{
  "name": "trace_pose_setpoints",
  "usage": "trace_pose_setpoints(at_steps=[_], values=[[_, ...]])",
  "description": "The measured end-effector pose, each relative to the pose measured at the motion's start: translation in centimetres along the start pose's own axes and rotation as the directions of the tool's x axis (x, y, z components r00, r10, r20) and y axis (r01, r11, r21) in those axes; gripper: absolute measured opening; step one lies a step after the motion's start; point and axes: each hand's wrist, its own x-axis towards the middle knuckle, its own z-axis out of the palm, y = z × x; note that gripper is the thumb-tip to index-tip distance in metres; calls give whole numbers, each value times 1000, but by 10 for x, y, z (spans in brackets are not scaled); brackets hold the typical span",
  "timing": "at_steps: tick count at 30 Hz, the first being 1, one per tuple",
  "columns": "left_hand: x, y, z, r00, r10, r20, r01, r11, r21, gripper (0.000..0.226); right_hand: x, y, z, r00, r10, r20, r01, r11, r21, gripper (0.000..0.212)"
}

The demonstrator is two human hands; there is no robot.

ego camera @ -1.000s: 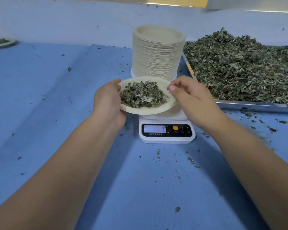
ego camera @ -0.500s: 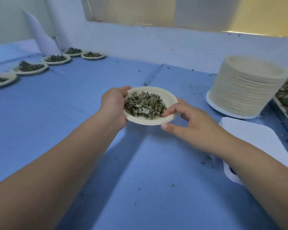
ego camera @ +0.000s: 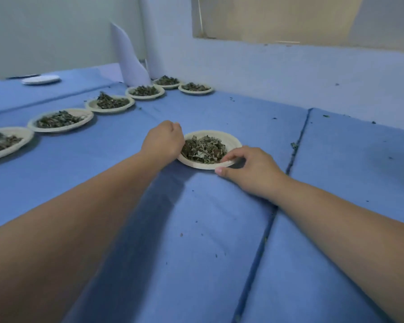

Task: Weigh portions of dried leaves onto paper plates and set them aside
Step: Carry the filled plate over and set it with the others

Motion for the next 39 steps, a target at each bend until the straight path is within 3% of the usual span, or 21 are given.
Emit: trace_pose_setpoints(at_steps=[5, 8, 11, 16, 22, 35, 39], values=[[46, -55, -6, 997, 50, 55, -68, 915, 398, 34, 104, 1, 48, 999, -40, 4, 40, 974, -222, 38], [58, -64, 5, 987, 111, 119, -154, 872, 464, 37, 172, -7, 75, 1000, -25, 1, 23, 933, -359, 58], [64, -67, 9, 981, 117, 154, -181, 837, 517, 49, 229, -21, 95, 1000, -7, -5, 5, 919, -395, 60], [60, -65, 11, 975, 126, 182, -206, 818, 537, 62, 297, -31, 111, 1000, -17, -5, 14, 915, -404, 56], [59, -64, 13, 976, 115, 186, -198, 824, 531, 64, 333, -28, 115, 997, 43, -57, -62, 917, -394, 69], [56, -62, 12, 979, 104, 175, -182, 832, 524, 60, 336, -25, 112, 978, 158, -139, -201, 897, -394, 70], [57, -62, 12, 981, 98, 165, -170, 844, 509, 59, 331, -25, 111, 984, 87, -158, -144, 907, -395, 61]])
